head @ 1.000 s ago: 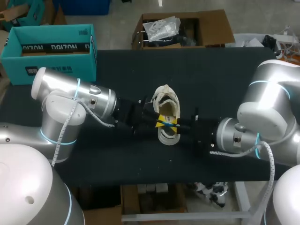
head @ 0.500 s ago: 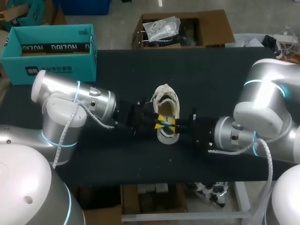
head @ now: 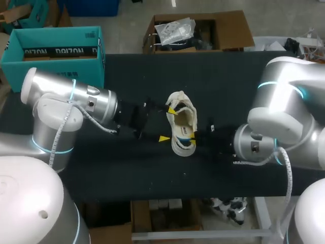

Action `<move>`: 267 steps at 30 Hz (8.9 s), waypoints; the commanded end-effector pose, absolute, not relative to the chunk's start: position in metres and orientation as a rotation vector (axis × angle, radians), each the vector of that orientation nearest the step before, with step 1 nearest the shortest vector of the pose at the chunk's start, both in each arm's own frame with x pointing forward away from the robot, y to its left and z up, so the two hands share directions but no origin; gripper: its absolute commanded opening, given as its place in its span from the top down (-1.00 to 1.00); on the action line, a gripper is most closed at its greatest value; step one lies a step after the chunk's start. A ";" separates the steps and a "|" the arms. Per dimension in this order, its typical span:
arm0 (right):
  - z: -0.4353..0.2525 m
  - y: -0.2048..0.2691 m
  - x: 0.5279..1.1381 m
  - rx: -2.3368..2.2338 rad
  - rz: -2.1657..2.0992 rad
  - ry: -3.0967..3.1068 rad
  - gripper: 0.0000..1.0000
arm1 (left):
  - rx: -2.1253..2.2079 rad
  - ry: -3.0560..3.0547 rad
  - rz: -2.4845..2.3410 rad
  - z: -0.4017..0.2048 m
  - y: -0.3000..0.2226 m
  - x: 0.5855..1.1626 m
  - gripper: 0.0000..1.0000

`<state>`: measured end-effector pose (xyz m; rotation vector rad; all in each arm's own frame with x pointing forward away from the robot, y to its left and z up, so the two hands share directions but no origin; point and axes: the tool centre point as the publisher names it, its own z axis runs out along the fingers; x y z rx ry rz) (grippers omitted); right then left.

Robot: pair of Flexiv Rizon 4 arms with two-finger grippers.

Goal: Open the shoe tongue, take the insole out of the shoe, put the insole back into the shoe, and pack the shoe into the shoebox

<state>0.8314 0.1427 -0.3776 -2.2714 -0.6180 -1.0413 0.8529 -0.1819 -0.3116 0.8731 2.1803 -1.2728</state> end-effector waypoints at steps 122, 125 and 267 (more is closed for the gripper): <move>-0.245 -0.012 0.824 -1.601 -0.276 -1.649 -1.00 | -1.343 2.779 -0.217 -0.321 -0.160 0.858 -1.00; -0.245 -0.012 0.824 -1.601 -0.276 -1.649 -1.00 | -1.343 2.779 -0.217 -0.321 -0.160 0.858 -1.00; -0.208 -0.120 0.777 -0.241 -0.030 -3.251 -1.00 | 0.002 2.618 -0.097 -0.124 0.221 1.146 1.00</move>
